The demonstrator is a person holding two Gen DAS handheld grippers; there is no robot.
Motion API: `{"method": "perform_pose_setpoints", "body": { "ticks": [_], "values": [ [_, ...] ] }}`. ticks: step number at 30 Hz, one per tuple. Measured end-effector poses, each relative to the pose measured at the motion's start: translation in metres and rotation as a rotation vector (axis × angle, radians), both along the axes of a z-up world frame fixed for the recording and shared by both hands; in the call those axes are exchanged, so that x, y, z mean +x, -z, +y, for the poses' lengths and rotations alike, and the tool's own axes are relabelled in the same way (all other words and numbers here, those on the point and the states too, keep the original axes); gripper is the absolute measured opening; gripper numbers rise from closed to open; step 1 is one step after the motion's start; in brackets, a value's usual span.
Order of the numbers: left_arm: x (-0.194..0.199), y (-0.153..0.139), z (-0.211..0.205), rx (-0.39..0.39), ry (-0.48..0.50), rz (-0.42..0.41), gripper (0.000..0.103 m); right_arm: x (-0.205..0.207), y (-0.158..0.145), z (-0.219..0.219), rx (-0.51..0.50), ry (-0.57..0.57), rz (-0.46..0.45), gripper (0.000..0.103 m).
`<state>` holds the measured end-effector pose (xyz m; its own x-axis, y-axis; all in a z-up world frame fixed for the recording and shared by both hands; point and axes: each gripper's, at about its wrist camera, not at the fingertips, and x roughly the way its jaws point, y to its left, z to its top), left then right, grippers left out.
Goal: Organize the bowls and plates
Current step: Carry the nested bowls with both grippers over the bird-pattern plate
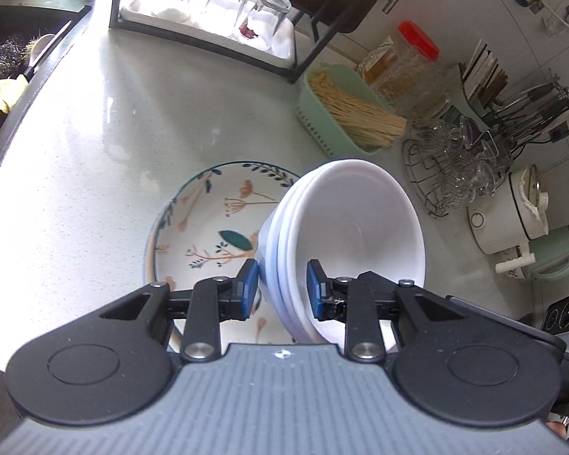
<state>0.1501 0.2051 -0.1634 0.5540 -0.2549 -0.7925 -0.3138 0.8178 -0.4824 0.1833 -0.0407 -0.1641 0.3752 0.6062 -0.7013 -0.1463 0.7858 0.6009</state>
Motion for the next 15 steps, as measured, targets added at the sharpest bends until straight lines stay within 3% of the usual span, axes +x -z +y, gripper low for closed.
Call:
{"method": "perform_pose_setpoints", "body": {
  "ticks": [15],
  "values": [
    [0.013,0.035,0.018,-0.018,0.019,0.061,0.031,0.008,0.019,0.03,-0.116,-0.008,0.022,0.026]
  ]
}}
